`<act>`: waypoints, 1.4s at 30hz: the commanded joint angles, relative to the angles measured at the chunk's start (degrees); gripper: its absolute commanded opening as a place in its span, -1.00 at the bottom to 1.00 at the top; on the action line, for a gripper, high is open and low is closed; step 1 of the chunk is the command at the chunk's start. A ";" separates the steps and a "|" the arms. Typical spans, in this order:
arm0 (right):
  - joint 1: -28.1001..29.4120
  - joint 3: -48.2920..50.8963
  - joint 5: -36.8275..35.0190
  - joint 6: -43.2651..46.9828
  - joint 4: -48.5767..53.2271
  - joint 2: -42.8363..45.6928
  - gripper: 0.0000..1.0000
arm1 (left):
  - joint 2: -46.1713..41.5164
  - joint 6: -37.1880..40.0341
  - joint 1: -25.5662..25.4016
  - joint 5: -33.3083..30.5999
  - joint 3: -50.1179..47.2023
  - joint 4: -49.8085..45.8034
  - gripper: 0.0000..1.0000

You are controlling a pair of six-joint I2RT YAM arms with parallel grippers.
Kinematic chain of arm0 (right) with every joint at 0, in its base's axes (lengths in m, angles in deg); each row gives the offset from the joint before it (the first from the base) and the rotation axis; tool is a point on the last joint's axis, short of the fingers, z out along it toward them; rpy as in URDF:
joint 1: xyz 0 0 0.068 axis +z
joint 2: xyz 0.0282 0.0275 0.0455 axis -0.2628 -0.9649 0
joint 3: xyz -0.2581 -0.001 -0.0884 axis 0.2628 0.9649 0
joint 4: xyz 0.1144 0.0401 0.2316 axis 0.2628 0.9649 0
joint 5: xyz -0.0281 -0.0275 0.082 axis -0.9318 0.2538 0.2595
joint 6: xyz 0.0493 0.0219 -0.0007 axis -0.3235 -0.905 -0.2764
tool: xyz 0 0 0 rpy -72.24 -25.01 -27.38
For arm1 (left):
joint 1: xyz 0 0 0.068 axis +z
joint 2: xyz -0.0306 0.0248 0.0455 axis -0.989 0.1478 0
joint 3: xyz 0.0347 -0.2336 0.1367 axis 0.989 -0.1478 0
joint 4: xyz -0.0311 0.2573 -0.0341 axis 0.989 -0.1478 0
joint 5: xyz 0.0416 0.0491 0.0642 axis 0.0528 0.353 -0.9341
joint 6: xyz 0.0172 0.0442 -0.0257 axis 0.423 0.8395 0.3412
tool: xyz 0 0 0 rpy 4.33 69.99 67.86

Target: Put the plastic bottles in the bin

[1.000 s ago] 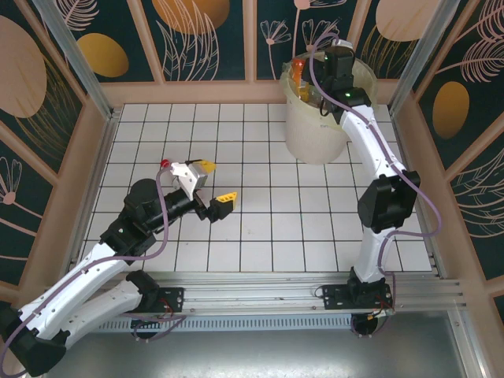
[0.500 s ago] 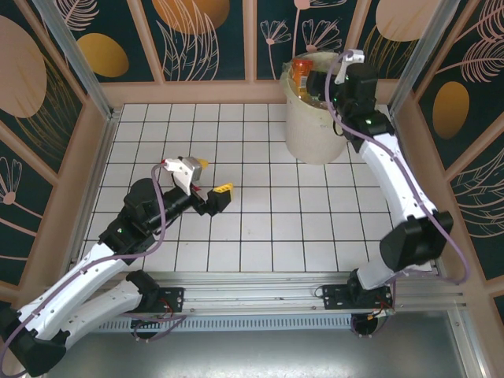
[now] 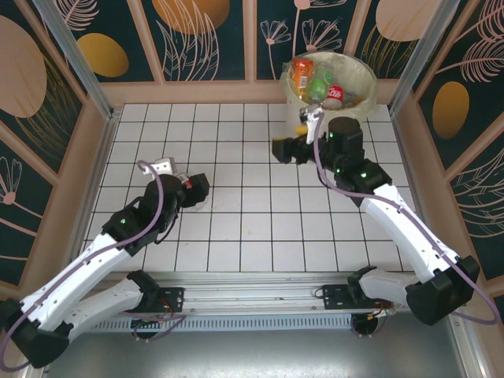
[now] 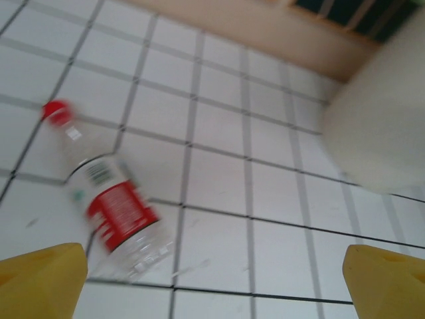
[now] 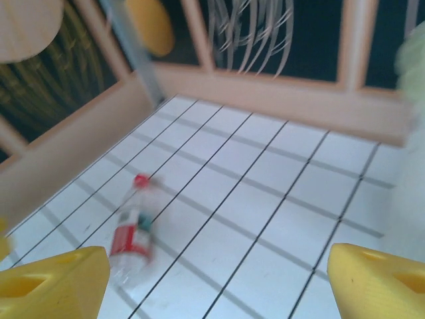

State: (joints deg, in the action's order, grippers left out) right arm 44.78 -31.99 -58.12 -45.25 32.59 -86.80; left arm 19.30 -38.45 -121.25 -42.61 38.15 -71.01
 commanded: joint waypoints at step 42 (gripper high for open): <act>11.72 21.66 -0.37 -6.13 1.12 14.33 0.73 | 49.10 8.24 33.99 23.46 11.91 17.60 0.75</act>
State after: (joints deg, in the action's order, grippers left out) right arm 55.90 -10.92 -57.45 -50.27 33.00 -73.47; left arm 65.81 -32.26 -88.61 -21.10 48.16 -55.03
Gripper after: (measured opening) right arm 0.863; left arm 0.877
